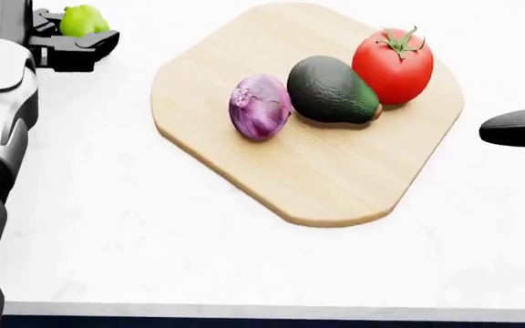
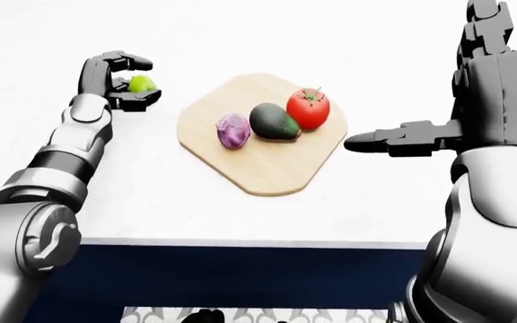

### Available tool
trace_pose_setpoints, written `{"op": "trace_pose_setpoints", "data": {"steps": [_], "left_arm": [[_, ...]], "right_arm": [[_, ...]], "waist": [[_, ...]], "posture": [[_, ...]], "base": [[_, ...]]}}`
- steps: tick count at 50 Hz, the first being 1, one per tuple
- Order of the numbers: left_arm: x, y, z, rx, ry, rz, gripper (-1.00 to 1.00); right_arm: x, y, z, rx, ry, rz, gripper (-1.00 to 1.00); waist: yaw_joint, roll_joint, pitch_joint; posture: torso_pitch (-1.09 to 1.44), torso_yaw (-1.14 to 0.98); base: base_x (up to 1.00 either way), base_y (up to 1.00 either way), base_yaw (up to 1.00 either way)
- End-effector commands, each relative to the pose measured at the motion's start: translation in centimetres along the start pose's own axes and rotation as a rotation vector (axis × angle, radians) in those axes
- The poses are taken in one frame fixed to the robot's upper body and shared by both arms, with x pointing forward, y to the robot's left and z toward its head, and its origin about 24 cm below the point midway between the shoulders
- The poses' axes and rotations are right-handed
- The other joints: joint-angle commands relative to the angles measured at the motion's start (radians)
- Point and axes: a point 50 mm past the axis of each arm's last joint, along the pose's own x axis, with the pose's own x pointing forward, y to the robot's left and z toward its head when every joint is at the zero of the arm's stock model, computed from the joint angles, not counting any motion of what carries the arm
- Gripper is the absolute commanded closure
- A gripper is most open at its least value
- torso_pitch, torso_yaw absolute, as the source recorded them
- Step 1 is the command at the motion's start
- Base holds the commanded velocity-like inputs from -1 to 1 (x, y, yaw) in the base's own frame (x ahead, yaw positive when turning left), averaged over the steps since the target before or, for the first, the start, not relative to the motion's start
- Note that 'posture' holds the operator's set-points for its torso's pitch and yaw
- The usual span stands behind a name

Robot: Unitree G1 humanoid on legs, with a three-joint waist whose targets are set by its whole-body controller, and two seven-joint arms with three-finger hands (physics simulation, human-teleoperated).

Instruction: Place the avocado, onion, tomato and bell pepper on the cutting board.

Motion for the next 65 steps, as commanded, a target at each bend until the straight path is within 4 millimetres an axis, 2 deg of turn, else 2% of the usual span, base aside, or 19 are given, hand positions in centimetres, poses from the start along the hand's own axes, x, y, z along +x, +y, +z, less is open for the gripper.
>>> {"op": "trace_pose_setpoints", "data": {"steps": [1,2,5,12,22,27,31,36,43,54,65], "left_arm": [[0.3,0.5,2.3,0.014,-0.078,0.008,0.36],[0.3,0.5,2.4,0.024,-0.082,0.008,0.47],[0.3,0.5,2.6,0.048,-0.089,0.009,0.62],[0.3,0.3,3.1,0.081,-0.103,-0.002,0.84],[0.3,0.2,8.3,0.111,-0.227,-0.031,0.92],[0.0,-1.2,11.0,0.131,-0.29,-0.09,0.91],[-0.4,-2.9,12.2,0.145,-0.329,-0.15,0.92],[-1.2,-5.8,13.0,0.151,-0.363,-0.272,0.91],[-2.0,-8.1,13.7,0.123,-0.388,-0.373,0.91],[-2.7,-10.0,13.7,0.076,-0.388,-0.48,0.91],[-2.7,-10.2,13.6,-0.029,-0.355,-0.52,0.85]], "right_arm": [[-0.2,-0.6,1.0,-0.013,-0.06,-0.038,-1.0],[-0.3,-0.7,1.0,-0.012,-0.061,-0.038,-1.0],[-0.4,-0.8,1.1,-0.012,-0.061,-0.04,-1.0],[-0.5,-0.9,1.3,-0.011,-0.063,-0.042,-1.0],[-0.5,-1.0,1.4,-0.009,-0.066,-0.043,-1.0],[-0.5,-1.0,1.5,-0.006,-0.069,-0.043,-1.0],[-0.4,-0.8,1.4,-0.005,-0.07,-0.041,-1.0],[-0.7,-0.9,1.3,-0.006,-0.068,-0.043,-1.0],[-0.9,-1.2,1.2,-0.005,-0.067,-0.048,-1.0],[-1.0,-1.4,1.2,-0.007,-0.066,-0.051,-1.0],[-1.1,-1.5,1.1,-0.008,-0.063,-0.055,-1.0]], "waist": [[0.0,-0.001,-0.033],[0.0,-0.001,-0.033],[0.0,-0.002,-0.034],[0.0,-0.002,-0.033],[0.001,-0.006,-0.025],[0.001,-0.01,-0.018],[0.003,-0.012,-0.018],[0.005,-0.016,-0.021],[0.007,-0.024,-0.019],[0.009,-0.034,-0.017],[0.012,-0.039,-0.017]], "posture": [[0.35,0.0],[0.35,0.0],[0.35,0.0],[0.35,0.0],[0.35,0.0],[0.35,0.0],[0.35,0.0],[0.35,0.0],[0.35,0.0],[0.35,0.0],[0.35,0.0]], "base": [[0.0,0.0,0.0],[0.0,0.0,0.0],[0.0,0.0,0.0],[0.0,0.0,0.0],[0.0,0.0,0.0],[0.0,0.0,0.0],[0.0,0.0,0.0],[0.0,0.0,0.0],[0.0,0.0,0.0],[0.0,0.0,0.0],[0.0,0.0,0.0]]}}
